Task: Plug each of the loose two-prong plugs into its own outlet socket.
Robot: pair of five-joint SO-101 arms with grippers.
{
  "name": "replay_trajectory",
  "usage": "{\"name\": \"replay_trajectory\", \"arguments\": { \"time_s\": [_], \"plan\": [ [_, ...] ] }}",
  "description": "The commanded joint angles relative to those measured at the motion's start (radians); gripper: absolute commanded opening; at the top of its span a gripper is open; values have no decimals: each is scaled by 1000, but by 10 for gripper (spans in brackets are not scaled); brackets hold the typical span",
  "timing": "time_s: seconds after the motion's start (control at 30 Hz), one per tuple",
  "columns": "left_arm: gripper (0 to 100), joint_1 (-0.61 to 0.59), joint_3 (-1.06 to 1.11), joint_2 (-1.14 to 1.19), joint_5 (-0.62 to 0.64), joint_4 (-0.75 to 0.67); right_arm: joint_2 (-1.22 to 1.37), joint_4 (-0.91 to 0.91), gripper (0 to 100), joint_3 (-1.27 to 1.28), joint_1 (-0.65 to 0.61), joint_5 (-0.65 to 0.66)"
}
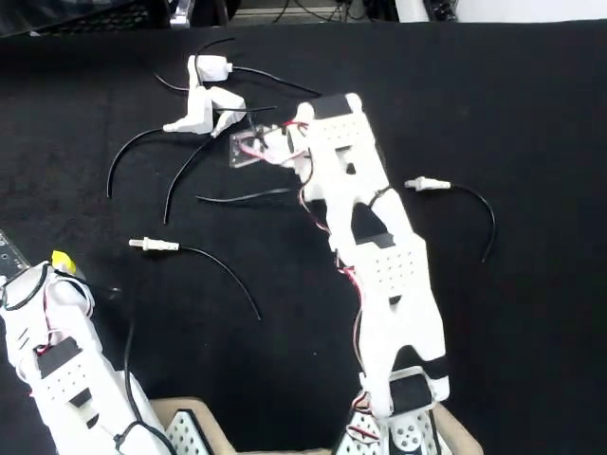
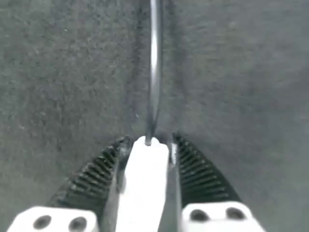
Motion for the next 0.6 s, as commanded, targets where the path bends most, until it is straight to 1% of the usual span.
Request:
{"name": "replay_trajectory", "arguments": {
  "time_s": [0.0,0.17,0.23,0.37,0.47,0.57],
  "plan": [
    [180,10,-8,-8,-8,-28,-12,15,179,-105,9,-18],
    [180,10,-8,-8,-8,-28,-4,20,191,-101,14,-18],
    [180,10,-8,-8,-8,-28,13,51,191,-107,9,-18],
    [180,19,-8,-8,-11,-28,44,103,191,-108,-55,-18],
    [178,19,-7,-8,-44,-28,56,78,191,-122,-77,-20],
    [177,19,-7,-8,-46,-28,70,31,191,-133,-46,-20]
  ]
}}
